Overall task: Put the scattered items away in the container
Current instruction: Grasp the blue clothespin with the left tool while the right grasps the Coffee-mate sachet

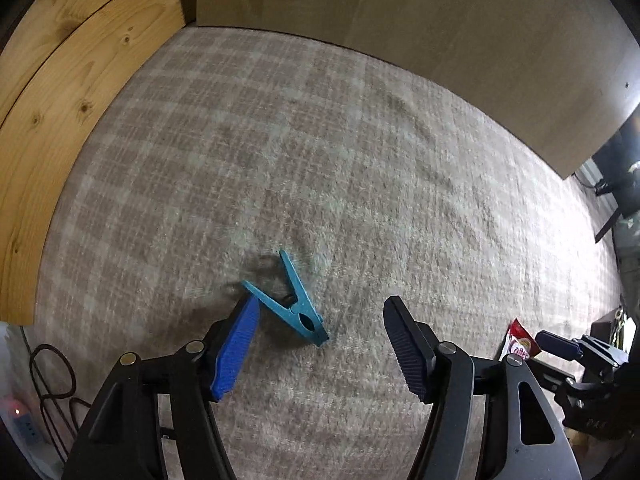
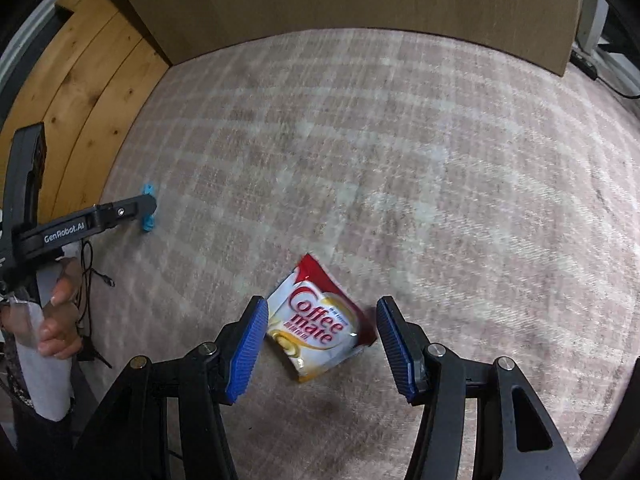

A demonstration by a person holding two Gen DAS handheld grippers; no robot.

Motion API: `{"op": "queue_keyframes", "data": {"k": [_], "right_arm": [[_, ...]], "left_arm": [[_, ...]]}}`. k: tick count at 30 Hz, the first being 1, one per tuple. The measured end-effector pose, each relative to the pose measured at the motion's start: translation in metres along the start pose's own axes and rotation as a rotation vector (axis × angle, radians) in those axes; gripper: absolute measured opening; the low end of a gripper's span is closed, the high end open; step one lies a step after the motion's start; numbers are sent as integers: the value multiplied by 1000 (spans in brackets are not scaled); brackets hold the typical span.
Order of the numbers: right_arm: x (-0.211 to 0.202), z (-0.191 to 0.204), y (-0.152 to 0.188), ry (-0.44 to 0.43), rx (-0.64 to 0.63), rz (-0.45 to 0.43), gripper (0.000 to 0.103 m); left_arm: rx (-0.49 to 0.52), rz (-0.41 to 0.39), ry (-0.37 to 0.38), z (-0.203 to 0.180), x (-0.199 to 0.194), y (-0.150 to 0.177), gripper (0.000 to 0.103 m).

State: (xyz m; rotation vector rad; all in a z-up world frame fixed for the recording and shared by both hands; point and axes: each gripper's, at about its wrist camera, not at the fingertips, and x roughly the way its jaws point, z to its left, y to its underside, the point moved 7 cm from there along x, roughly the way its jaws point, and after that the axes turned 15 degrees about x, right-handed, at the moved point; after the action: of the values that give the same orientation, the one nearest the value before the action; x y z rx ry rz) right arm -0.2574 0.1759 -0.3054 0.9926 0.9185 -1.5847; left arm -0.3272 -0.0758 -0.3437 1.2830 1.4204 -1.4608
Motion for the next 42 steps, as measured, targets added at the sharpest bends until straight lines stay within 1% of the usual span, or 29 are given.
{"op": "queue_keyframes", "data": {"k": [3, 6, 8, 9, 11, 13, 14, 15, 16, 17, 18, 22, 23, 28, 29, 30, 34, 37, 38, 41, 42], "right_arm": [[6, 12, 4, 7, -47, 15, 52], [11, 19, 9, 46, -91, 4, 53], [12, 23, 11, 74, -115, -12, 54], [13, 25, 11, 86, -123, -18, 54], [15, 29, 13, 123, -154, -35, 54], [17, 33, 17, 168, -199, -53, 54], [18, 34, 18, 190, -216, -61, 53], [18, 35, 19, 210, -227, -69, 51], [18, 36, 19, 229, -232, -79, 49], [18, 36, 19, 243, -234, -87, 45], [17, 36, 19, 241, -232, -88, 44], [11, 32, 16, 178, -176, -103, 39], [8, 32, 15, 157, -162, -106, 33], [-3, 30, 19, 111, -129, -130, 23], [-7, 32, 20, 86, -120, -135, 8], [-9, 32, 21, 76, -112, -133, 6], [-17, 30, 27, 59, -88, -153, 4], [-28, 23, 28, 5, -26, -160, 2], [-34, 13, 28, -9, -16, -158, 2], [-42, 6, 44, -52, 27, -153, 2], [-46, 1, 50, -64, 41, -157, 2]], "left_arm": [[12, -4, -44, 0, 1, 4, 68], [18, -1, -56, 1, 4, 5, 68], [15, 3, -63, 1, 6, 5, 65], [16, 7, -62, 0, 8, 5, 59], [34, 8, -88, -5, 9, 4, 54], [55, 10, -117, -9, 9, 4, 46], [65, 10, -133, -10, 9, 4, 44], [72, 8, -141, -12, 9, 4, 40], [72, 4, -137, -14, 8, 5, 31], [70, 1, -136, -14, 8, 5, 27], [68, -1, -137, -14, 7, 6, 19], [44, -12, -128, -14, 4, 13, 18], [37, -19, -122, -14, 2, 15, 18], [12, -44, -82, -24, -10, 32, 18], [9, -51, -77, -27, -14, 34, 18], [12, -57, -73, -31, -17, 37, 18], [32, -76, -77, -50, -31, 44, 18], [48, -92, -74, -69, -41, 46, 18], [58, -98, -67, -57, -47, 49, 18], [107, -120, -43, -82, -58, 48, 18], [123, -126, -32, -66, -66, 55, 18]]}}
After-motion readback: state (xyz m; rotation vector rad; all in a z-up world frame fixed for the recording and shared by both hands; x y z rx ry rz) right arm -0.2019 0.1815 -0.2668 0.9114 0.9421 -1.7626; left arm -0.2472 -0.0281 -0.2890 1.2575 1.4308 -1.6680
